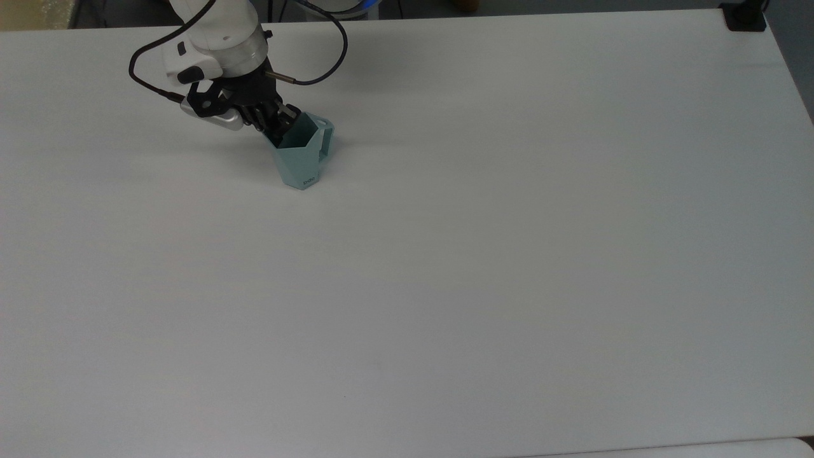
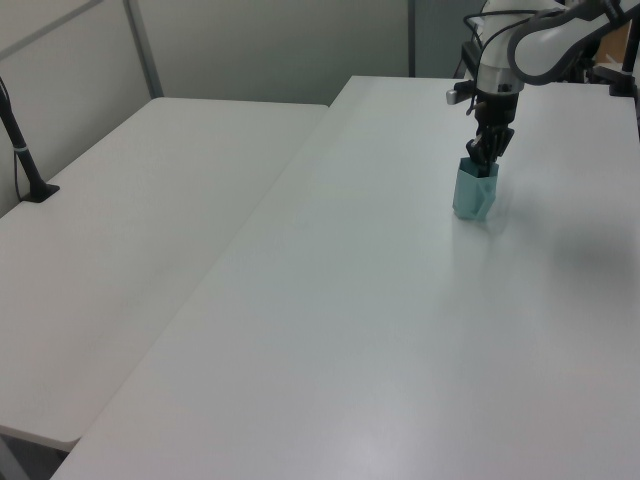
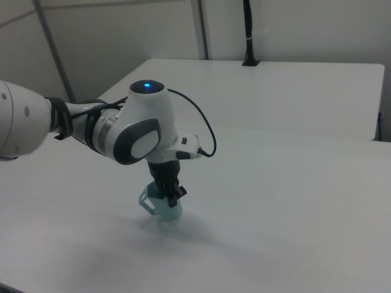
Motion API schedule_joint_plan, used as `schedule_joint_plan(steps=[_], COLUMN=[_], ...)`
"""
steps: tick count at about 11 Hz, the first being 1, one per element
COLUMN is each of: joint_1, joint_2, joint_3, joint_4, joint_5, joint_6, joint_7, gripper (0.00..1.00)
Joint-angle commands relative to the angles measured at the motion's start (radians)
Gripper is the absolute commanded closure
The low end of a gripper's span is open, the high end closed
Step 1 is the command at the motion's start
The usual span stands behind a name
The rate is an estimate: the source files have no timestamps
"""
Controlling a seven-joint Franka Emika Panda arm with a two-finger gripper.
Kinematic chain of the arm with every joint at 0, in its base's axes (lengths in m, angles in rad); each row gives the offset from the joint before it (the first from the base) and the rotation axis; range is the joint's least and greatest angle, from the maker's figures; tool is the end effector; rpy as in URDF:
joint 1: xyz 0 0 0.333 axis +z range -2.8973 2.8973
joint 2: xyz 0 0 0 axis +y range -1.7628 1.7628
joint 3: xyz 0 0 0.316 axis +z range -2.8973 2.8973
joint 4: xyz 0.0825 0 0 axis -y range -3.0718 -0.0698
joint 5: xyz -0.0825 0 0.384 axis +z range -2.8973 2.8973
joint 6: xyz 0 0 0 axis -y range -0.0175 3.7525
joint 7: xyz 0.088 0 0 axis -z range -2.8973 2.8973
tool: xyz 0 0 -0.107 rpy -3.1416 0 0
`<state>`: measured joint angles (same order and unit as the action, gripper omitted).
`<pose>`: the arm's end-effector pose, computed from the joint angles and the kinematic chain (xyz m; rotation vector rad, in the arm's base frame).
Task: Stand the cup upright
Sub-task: 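Lower the upright cup onto the table surface, then open the gripper and raise it away from the cup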
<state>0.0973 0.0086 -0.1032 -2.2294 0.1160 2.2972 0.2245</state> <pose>0.5322 -0.0006 0.3740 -3.0113 0.4627 -0.0751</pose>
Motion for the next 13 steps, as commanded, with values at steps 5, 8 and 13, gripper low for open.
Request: schedule_joint_plan(steps=[5,8,13], joint_1=[0.019,0.018,0.093], joint_2=[-0.056,-0.084,-0.104], joint_3=[-0.007,-0.01,-0.007], joint_4=[0.107,0.34,0.458], joint_5=[0.033,0.03,-0.108], joint_6=[-0.134,-0.356,-0.482], joint_7=[-0.013,-0.027,-0.213], gripper=[0.0,0.0,0.0])
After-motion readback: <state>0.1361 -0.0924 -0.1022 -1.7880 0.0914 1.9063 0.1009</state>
